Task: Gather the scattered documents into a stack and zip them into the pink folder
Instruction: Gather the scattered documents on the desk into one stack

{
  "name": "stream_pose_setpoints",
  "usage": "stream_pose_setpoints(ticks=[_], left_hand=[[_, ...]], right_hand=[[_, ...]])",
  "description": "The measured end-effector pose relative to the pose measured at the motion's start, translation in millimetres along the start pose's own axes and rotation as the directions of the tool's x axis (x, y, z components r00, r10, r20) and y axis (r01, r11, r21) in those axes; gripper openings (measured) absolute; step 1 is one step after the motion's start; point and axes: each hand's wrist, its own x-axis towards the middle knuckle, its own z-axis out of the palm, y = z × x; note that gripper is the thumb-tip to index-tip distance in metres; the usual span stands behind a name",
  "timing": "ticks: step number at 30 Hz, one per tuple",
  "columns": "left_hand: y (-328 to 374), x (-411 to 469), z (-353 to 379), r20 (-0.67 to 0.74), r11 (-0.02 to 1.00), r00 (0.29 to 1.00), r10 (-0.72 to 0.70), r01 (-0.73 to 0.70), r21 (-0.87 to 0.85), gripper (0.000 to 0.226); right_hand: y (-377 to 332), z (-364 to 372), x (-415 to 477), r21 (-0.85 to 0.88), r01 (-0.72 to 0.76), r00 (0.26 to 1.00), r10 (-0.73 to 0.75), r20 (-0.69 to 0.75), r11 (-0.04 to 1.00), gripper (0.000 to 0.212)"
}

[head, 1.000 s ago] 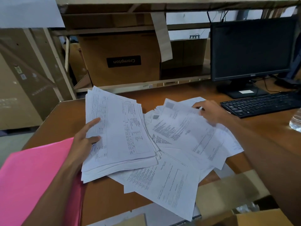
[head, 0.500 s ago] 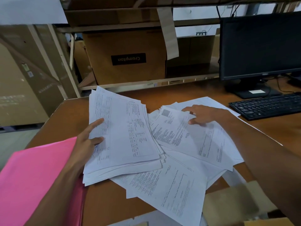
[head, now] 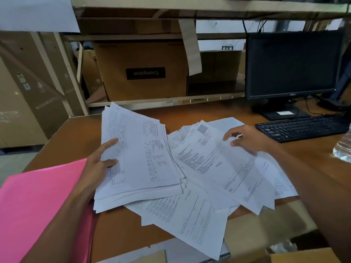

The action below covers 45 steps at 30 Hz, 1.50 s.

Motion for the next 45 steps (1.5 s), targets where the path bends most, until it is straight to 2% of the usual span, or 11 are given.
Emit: stream_pose_setpoints(ticks=[4,11,15,17,20,21,26,34,39,42,45], left_hand=[[1,-2,1,0.008,1.0,1.0,-0.019,0.019,-0.009,0.059],[1,-1,7,0.035,0.999,0.999,-0.026,0.027,-0.019,0.06],[0,-5,12,0.089,0.997,0.994,-0.065,0.069,-0.041,0.06],[1,-5,14,0.096,0.995,0.992,-0.077,0.082,-0.051,0.058],[0,-6,17,0.108,0.996,0.991,-0.083,0.087,-0.031,0.057],[0,-5,18,0.11,0.996,0.99,-0.082,0.085,-0.021,0.058],[4,-9,20,0.074,0.997,0.995,-0.071,0.071,0.001,0.044],[13,-16,25,0.067,0.988,0.998,-0.018,0.028,-0.154,0.039],[2,-8,18,0.143,0.999,0.988,0.05,-0.047,-0.021,0.095],[1,-7,20,0.134,1.0,0.991,0.023,-0.025,0.016,0.081],[-6,-2,18,0.103,0.997,0.995,0.005,-0.014,0.08,0.061]], right_hand=[[8,-12,-9,0.167,-0.126,0.926,0.176,-0.335,0.978,0.034],[-8,-25,-34,0.325,-0.219,0.962,0.259,-0.088,0.92,0.026],[-28,-21,-30,0.339,-0.068,0.926,0.185,-0.328,0.938,0.041],[-40,-28,-22,0.588,0.074,0.865,0.242,-0.44,0.805,0.04],[-66,-33,-13,0.869,0.122,0.869,0.371,-0.327,0.48,0.035],[-76,-29,-13,0.877,0.1,0.877,0.374,-0.3,0.47,0.034],[-122,31,-9,0.588,0.099,0.896,0.185,-0.404,0.802,0.037],[-184,124,-2,0.408,0.018,0.978,0.068,-0.196,0.913,0.044],[-198,134,1,0.365,-0.078,0.984,0.13,-0.121,0.928,0.046],[-187,125,0,0.317,-0.091,0.983,0.136,-0.126,0.944,0.043],[-159,107,-10,0.03,-0.194,0.967,0.196,-0.164,0.981,0.049]])
